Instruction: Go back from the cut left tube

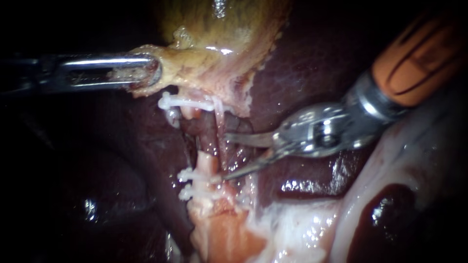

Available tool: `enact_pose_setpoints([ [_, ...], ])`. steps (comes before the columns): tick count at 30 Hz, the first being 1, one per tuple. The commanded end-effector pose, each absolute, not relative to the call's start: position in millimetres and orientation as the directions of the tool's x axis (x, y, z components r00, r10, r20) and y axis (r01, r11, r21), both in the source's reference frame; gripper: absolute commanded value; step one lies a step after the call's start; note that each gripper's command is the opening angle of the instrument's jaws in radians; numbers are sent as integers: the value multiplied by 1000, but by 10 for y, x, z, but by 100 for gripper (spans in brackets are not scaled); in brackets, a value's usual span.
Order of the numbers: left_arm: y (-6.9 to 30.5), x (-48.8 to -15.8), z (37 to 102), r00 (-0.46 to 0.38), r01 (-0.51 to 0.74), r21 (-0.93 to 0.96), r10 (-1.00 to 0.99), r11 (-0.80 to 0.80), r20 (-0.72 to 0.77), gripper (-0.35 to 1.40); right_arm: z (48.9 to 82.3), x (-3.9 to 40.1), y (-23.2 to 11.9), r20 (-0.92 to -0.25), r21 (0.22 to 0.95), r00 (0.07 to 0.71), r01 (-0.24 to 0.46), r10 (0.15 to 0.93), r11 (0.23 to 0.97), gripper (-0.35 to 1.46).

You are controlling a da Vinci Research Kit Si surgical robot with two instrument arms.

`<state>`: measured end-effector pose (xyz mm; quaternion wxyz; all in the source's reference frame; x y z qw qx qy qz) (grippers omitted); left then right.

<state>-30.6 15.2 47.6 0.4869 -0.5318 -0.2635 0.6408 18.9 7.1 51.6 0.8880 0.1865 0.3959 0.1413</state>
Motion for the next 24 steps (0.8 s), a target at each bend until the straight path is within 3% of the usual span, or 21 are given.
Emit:
enact_pose_setpoints([
  [1, 152, -306, 476, 40, -343, -856, 904, -387, -425, -35, 511, 178, 74, -649, 429, 651, -113, 393, 896, 145],
  [9, 153, -307, 478, 40, -344, -856, 904, -387, -425, -35, 498, 125, 75, -627, 414, 664, -158, 407, 896, 145],
  [24, 154, -334, 519, 44, -354, -847, 897, -397, -439, -35, 501, 118, 76, -619, 412, 668, -170, 412, 895, 145],
])
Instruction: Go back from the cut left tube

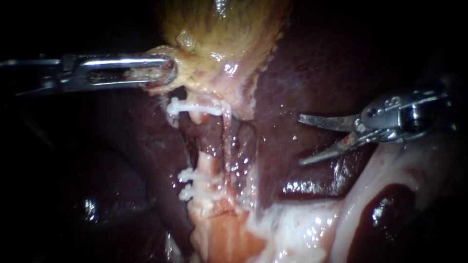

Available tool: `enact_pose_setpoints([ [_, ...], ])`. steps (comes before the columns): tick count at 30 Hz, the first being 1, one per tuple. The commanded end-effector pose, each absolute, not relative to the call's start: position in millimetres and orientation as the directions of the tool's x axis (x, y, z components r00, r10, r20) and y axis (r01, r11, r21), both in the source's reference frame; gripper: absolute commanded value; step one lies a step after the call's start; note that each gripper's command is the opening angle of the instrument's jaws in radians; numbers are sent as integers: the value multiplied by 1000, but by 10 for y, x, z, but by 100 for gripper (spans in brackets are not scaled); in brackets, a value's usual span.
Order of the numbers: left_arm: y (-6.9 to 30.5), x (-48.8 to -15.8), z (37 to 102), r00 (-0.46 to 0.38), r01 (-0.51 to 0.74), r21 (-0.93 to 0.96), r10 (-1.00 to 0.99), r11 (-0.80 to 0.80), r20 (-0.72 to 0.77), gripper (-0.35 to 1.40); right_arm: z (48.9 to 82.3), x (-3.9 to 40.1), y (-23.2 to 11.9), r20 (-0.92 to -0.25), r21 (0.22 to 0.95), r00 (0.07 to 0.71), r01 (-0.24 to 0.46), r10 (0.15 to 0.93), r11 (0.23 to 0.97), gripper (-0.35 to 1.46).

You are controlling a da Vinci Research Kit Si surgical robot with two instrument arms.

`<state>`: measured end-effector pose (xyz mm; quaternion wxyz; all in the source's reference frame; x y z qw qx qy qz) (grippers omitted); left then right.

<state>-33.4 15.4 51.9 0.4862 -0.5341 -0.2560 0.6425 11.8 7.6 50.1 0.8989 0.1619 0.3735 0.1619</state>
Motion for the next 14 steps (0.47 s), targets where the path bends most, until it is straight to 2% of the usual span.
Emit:
enact_pose_setpoints([
  [1, 153, -336, 521, 44, -355, -846, 897, -398, -441, -35, 501, 118, 76, -619, 412, 668, -170, 412, 895, 145],
  [14, 150, -341, 524, 44, -355, -845, 896, -400, -442, -35, 501, 119, 79, -624, 421, 661, -165, 417, 892, 143],
])
